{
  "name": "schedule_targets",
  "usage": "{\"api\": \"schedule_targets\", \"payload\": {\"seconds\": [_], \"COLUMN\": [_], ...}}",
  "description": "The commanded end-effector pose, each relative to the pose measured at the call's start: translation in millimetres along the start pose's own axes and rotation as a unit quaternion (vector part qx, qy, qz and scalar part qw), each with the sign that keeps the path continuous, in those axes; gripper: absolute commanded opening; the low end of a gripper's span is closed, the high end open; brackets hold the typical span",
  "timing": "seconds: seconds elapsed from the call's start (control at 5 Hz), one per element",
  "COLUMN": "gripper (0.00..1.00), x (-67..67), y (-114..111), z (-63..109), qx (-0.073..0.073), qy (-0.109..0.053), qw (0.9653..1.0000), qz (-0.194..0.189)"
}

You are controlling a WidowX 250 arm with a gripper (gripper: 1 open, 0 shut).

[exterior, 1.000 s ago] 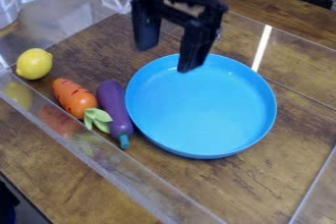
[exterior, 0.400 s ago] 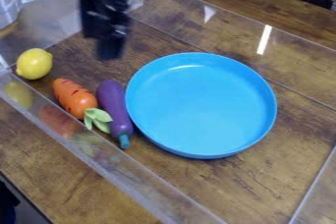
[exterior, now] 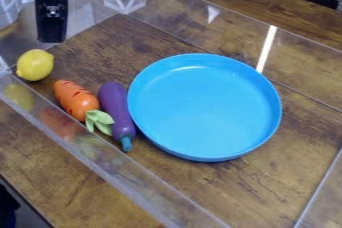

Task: Put the lemon on the blue tray

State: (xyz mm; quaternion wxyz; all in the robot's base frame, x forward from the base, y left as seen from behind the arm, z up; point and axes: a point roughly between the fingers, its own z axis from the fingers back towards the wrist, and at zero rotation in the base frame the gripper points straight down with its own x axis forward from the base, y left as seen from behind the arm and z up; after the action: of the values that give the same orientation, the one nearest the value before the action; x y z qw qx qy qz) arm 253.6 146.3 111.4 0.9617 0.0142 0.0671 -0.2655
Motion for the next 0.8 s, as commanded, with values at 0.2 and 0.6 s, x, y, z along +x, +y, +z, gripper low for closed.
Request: {"api": "schedule_targets", "payload": {"seconds": [0.2, 0.6], "gripper": [1.00, 1.00], "x": [-9.7, -14.9], "y": [50.8, 48.5], "z": [-8.1, -2.5], "qx": [0.033, 0.035], "qy": [-0.003, -0.003], "qw": [0.9989, 0.9970], "qz": [-0.034, -0.069]}}
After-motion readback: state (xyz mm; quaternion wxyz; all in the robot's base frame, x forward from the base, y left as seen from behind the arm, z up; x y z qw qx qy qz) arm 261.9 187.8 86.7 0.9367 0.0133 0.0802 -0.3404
